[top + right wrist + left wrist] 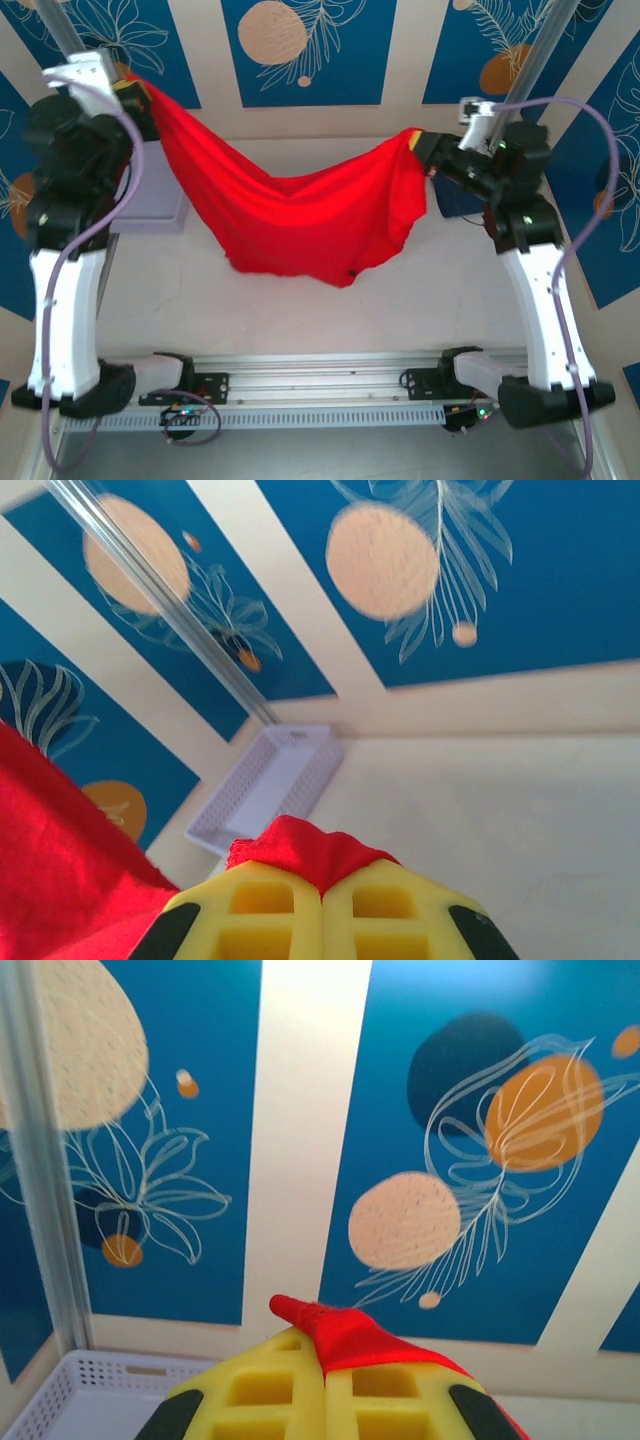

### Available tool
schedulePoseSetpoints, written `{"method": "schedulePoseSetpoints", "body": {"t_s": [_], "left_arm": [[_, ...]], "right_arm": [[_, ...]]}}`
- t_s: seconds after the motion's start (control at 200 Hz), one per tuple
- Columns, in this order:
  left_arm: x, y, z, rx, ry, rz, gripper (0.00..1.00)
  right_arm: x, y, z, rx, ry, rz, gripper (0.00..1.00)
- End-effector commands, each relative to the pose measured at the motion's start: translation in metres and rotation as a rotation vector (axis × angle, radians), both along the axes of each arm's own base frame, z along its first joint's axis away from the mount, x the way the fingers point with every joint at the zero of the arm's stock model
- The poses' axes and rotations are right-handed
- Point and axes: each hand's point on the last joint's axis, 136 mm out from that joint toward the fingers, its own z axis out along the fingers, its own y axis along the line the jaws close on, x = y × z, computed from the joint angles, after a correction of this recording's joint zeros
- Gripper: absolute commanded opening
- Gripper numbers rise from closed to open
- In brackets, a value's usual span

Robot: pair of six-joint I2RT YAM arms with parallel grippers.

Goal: Fold the inside-out t-shirt

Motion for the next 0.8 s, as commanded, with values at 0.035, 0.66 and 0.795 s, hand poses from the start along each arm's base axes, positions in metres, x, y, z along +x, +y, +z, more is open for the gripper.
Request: {"method": "schedulePoseSetpoints", "body": {"t_s": [0.035, 0.66, 0.795], "left_arm": [[0.028, -0.008, 0.019, 0.008, -0.033, -0.039, 0.0], [-0.061, 0.006, 0.077, 0.015, -0.197, -0.039, 0.0], [-0.055, 0.009, 0.08, 0.041, -0.202, -0.014, 0.0]], "right_arm": [[0.015, 0.007, 0.02, -0.017, -0.05, -0.011, 0.0], [-0.104, 0.012, 0.034, -0.009, -0.096, 0.104, 0.01], [-0.114, 0.017, 0.032, 0.035, -0.07, 0.147, 0.01]]}}
